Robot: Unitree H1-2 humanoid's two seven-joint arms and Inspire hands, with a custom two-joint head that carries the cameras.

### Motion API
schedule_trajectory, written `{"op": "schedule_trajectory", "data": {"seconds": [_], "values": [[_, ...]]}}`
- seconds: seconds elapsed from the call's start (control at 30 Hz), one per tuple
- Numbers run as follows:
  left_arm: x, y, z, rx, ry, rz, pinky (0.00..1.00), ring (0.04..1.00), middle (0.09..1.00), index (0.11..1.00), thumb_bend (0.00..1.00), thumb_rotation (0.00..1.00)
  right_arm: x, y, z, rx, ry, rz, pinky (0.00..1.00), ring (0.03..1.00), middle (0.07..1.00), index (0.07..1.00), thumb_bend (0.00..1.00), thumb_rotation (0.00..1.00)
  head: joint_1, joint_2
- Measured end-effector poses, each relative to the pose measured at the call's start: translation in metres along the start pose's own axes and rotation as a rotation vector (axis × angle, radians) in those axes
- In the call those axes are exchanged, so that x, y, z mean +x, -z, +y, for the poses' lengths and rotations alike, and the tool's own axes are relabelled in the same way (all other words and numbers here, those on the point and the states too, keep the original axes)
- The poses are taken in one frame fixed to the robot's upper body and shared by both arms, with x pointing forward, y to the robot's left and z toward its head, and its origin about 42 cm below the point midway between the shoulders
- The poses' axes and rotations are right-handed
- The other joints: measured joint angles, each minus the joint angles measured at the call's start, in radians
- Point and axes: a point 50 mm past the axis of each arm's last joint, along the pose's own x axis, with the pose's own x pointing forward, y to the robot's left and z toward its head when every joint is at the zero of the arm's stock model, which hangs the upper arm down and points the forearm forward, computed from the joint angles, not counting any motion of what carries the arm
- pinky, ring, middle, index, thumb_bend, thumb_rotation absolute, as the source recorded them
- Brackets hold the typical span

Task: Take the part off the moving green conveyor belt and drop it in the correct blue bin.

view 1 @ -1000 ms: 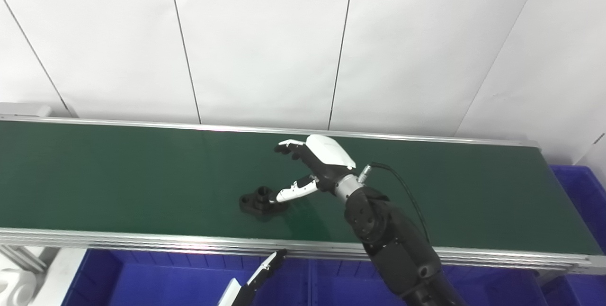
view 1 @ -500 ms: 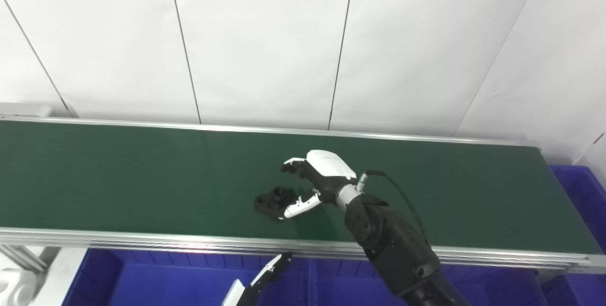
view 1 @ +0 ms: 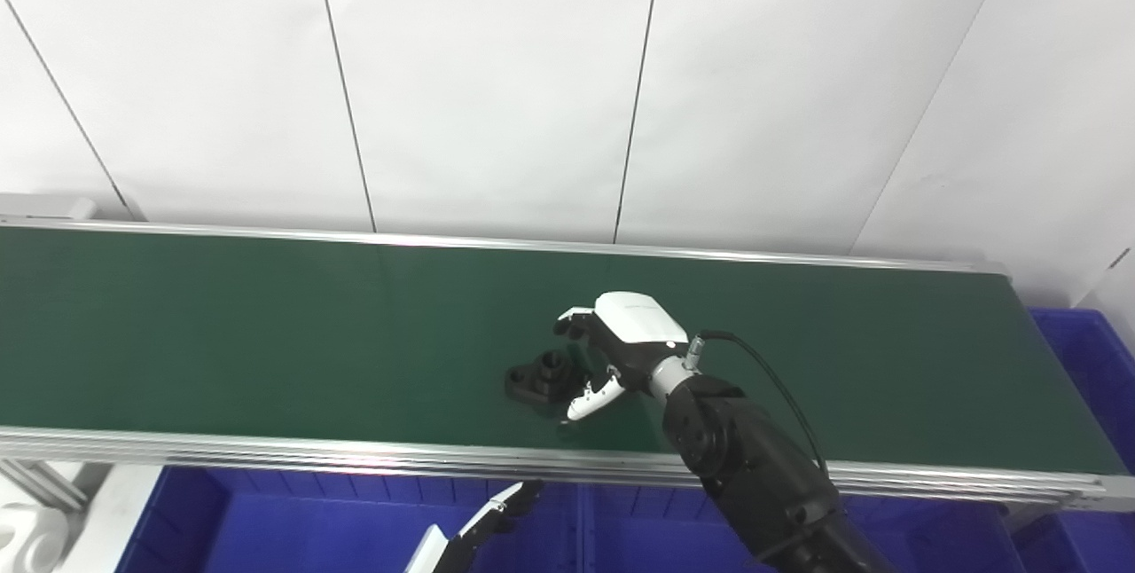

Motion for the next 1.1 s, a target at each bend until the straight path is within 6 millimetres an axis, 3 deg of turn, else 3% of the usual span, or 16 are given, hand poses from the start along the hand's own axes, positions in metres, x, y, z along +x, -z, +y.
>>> {"op": "schedule_trajectory", "data": {"seconds": [0.5, 0.6, 0.63, 0.67, 0.73, 0.97, 1.1], "values": [[-0.001, -0.003, 0.004, -0.005, -0.006, -0.009, 0.79, 0.841, 0.863, 0.869, 0.77, 0.55, -0.005, 0.009, 0.011, -0.059, 0.056, -0.044, 0.57, 0.63, 0.681, 0.725, 0.59, 0.16, -0.012, 0.011], [-0.001, -0.004, 0.003, -0.006, -0.006, -0.009, 0.79, 0.838, 0.862, 0.867, 0.77, 0.55, -0.005, 0.006, 0.015, -0.067, 0.061, -0.062, 0.51, 0.586, 0.636, 0.709, 0.56, 0.15, -0.012, 0.012], [-0.001, -0.004, 0.003, -0.007, -0.006, -0.009, 0.78, 0.837, 0.861, 0.867, 0.77, 0.55, -0.005, 0.006, 0.015, -0.07, 0.061, -0.062, 0.47, 0.543, 0.601, 0.606, 0.53, 0.14, -0.014, 0.014], [-0.001, -0.004, 0.003, -0.007, -0.006, -0.009, 0.79, 0.837, 0.861, 0.867, 0.76, 0.56, -0.005, 0.006, 0.016, -0.074, 0.063, -0.064, 0.42, 0.499, 0.513, 0.572, 0.52, 0.06, -0.015, 0.015], [-0.001, -0.004, 0.003, -0.006, -0.006, -0.01, 0.78, 0.835, 0.861, 0.867, 0.77, 0.57, -0.006, 0.004, 0.017, -0.086, 0.065, -0.07, 0.35, 0.437, 0.492, 0.514, 0.52, 0.02, -0.017, 0.017], [0.0, -0.004, 0.004, -0.005, -0.01, -0.01, 0.78, 0.834, 0.858, 0.867, 0.77, 0.57, -0.007, -0.003, 0.017, -0.126, 0.081, -0.109, 0.24, 0.303, 0.476, 0.489, 0.52, 0.0, -0.02, 0.017], [0.0, -0.004, 0.003, -0.005, -0.011, -0.01, 0.78, 0.831, 0.855, 0.864, 0.76, 0.56, -0.008, 0.002, 0.015, -0.134, 0.082, -0.109, 0.24, 0.302, 0.476, 0.489, 0.52, 0.0, -0.02, 0.017]]}}
